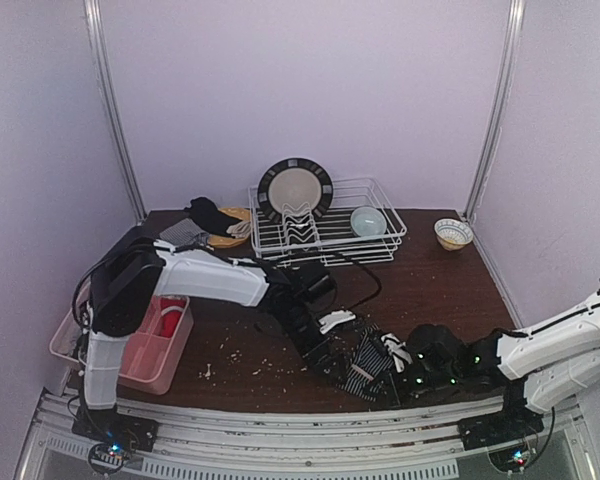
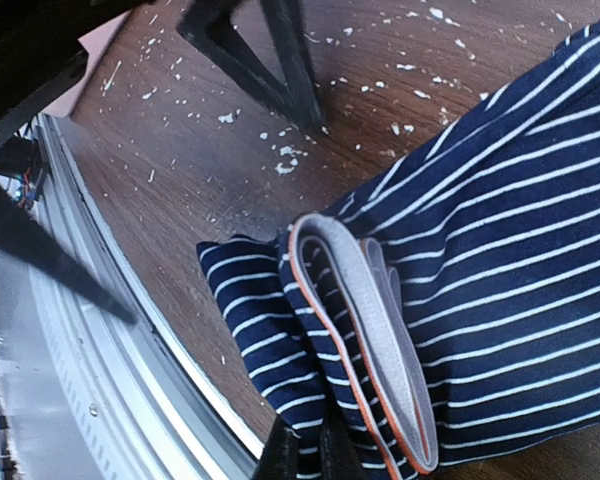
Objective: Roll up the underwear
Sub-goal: Roll the underwear at the center of the board.
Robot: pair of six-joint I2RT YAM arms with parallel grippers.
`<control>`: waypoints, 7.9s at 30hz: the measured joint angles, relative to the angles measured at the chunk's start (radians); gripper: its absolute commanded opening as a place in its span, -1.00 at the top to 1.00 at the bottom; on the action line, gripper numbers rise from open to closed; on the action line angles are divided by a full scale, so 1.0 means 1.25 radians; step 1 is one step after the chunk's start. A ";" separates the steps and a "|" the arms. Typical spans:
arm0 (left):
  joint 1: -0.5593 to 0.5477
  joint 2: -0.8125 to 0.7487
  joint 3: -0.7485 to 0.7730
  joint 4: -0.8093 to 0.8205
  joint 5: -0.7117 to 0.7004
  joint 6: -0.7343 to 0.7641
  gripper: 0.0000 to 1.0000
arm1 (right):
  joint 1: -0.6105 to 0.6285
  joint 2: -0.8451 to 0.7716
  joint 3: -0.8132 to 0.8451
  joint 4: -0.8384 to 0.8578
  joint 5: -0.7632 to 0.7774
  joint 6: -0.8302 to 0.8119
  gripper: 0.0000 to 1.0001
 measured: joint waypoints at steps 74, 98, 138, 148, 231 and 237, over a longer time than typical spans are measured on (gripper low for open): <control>-0.140 -0.035 -0.113 0.270 -0.129 0.588 1.00 | -0.192 -0.511 -0.105 -0.235 -0.208 0.116 -0.11; -0.081 0.304 0.439 -0.352 0.222 0.455 1.00 | 0.073 -0.532 -0.065 -0.376 0.112 -0.052 -0.08; -0.051 0.291 0.433 -0.463 0.298 0.311 -0.96 | 0.172 -0.195 -0.082 -0.053 0.199 0.145 1.00; -0.031 0.049 0.096 -0.206 0.043 0.223 -0.96 | 0.168 -0.202 -0.148 -0.013 0.212 0.291 1.00; -0.155 -0.279 -0.502 0.511 -0.534 0.609 -0.28 | -0.125 0.438 0.276 0.174 -0.305 0.136 1.00; -0.154 -0.294 -0.513 0.505 -0.559 0.607 -0.29 | -0.125 0.436 0.302 0.119 -0.312 0.098 1.00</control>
